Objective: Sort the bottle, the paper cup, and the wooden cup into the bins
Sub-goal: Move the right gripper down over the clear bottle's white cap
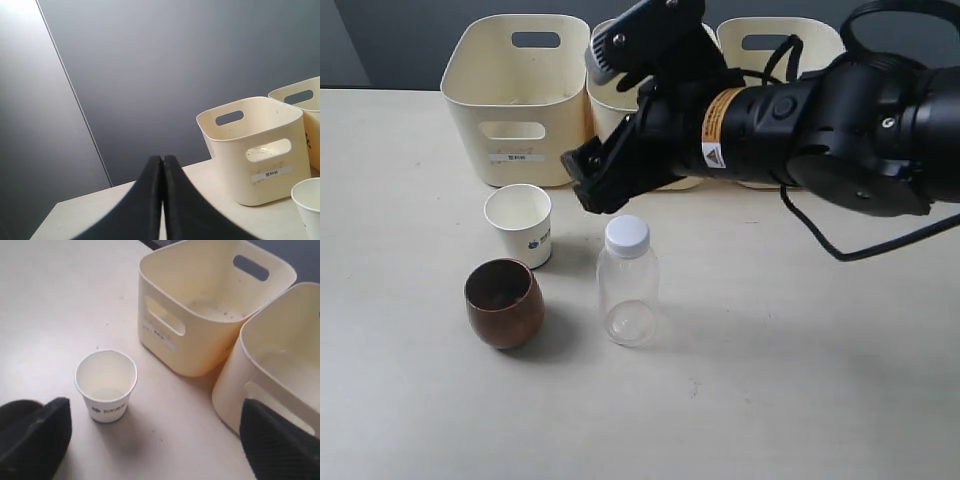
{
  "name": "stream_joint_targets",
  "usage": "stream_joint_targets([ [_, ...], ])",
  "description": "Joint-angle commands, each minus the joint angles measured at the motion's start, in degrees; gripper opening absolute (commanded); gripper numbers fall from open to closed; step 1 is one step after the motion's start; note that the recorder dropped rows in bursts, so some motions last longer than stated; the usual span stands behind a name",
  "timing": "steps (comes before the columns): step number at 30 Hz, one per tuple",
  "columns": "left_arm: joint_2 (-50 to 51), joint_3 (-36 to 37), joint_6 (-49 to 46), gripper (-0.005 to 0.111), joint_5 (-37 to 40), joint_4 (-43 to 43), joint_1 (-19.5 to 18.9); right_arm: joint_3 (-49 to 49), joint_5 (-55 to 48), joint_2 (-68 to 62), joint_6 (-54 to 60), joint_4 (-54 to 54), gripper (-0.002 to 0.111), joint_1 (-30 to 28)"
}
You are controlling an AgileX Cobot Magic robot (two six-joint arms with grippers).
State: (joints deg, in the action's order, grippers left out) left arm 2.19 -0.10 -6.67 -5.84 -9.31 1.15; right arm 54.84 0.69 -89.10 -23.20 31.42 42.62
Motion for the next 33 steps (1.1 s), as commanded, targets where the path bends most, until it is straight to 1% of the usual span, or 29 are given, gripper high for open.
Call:
stream_joint_targets([
  [1,-0.1,0.1,0.1,0.000,-0.3,0.0,0.1,0.3,-4.3,-0.6,0.0,-2.5,0.085,0.8],
  [6,-0.1,0.1,0.1,0.000,-0.3,0.0,0.1,0.3,-5.5,-0.6,0.0,-5.1,0.085,1.1],
  [10,-0.1,0.1,0.1,0.000,-0.3,0.0,0.1,0.3,-9.3,-0.5,0.0,-5.2,0.085,4.2],
  [13,-0.1,0.1,0.1,0.000,-0.3,0.0,0.1,0.3,-10.0,-0.2,0.0,-5.4,0.085,7.3],
  [15,-0.1,0.1,0.1,0.000,-0.3,0.0,0.1,0.3,-10.5,0.4,0.0,-6.4,0.085,8.2],
  [25,-0.1,0.1,0.1,0.000,-0.3,0.0,0.1,0.3,-16.4,1.5,0.4,-7.6,0.085,8.3],
  [33,-0.1,0.1,0.1,0.000,-0.3,0.0,0.1,0.3,-17.2,1.5,0.4,-7.9,0.085,8.3],
])
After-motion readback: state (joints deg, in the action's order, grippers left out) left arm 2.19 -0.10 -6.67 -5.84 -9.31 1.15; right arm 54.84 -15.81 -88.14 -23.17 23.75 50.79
